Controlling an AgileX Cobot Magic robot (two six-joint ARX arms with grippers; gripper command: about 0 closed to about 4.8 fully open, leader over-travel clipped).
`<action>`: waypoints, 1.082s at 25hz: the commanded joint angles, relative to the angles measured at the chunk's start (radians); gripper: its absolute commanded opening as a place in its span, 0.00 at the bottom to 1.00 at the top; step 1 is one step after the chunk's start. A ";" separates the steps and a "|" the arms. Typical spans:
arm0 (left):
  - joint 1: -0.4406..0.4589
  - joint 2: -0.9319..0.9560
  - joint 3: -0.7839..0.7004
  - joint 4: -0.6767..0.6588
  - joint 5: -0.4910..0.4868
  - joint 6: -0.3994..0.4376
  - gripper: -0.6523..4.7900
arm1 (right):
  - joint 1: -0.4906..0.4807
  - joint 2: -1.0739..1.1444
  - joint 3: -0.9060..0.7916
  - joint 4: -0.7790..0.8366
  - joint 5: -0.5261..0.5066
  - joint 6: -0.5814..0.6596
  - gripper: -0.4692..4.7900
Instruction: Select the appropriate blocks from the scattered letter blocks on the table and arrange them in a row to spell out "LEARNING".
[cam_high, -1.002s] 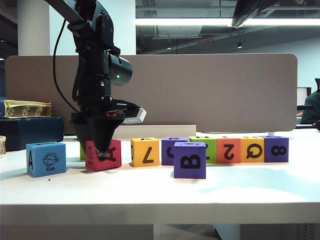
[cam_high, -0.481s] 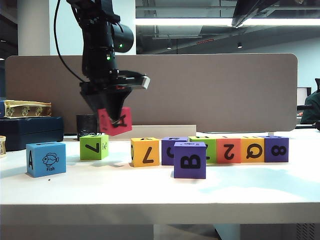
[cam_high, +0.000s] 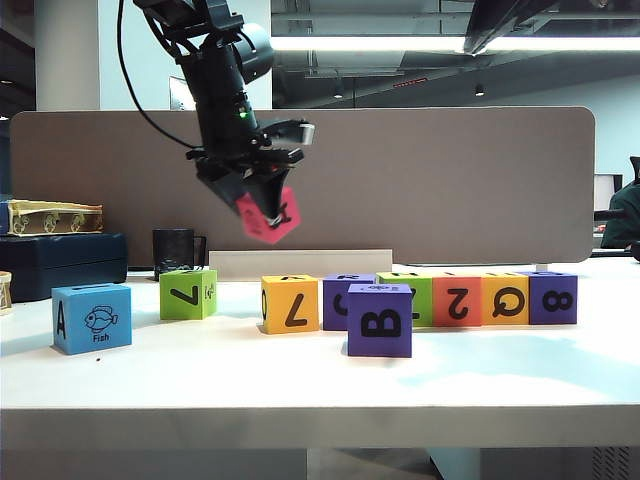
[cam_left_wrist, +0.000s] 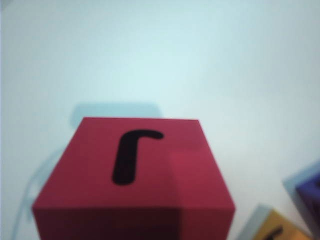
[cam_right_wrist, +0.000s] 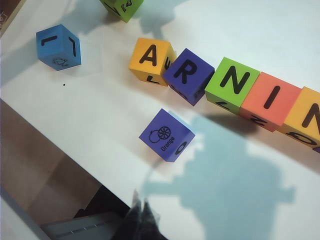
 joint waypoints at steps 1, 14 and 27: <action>0.001 0.004 0.000 0.102 0.000 -0.002 0.51 | 0.001 -0.004 0.005 0.007 -0.004 -0.003 0.09; 0.002 0.009 0.003 0.055 -0.050 -0.002 0.87 | 0.001 -0.004 0.005 0.003 -0.004 -0.003 0.09; 0.111 -0.023 0.001 -0.209 -0.009 -0.265 1.00 | 0.001 -0.004 0.005 0.003 -0.004 -0.003 0.09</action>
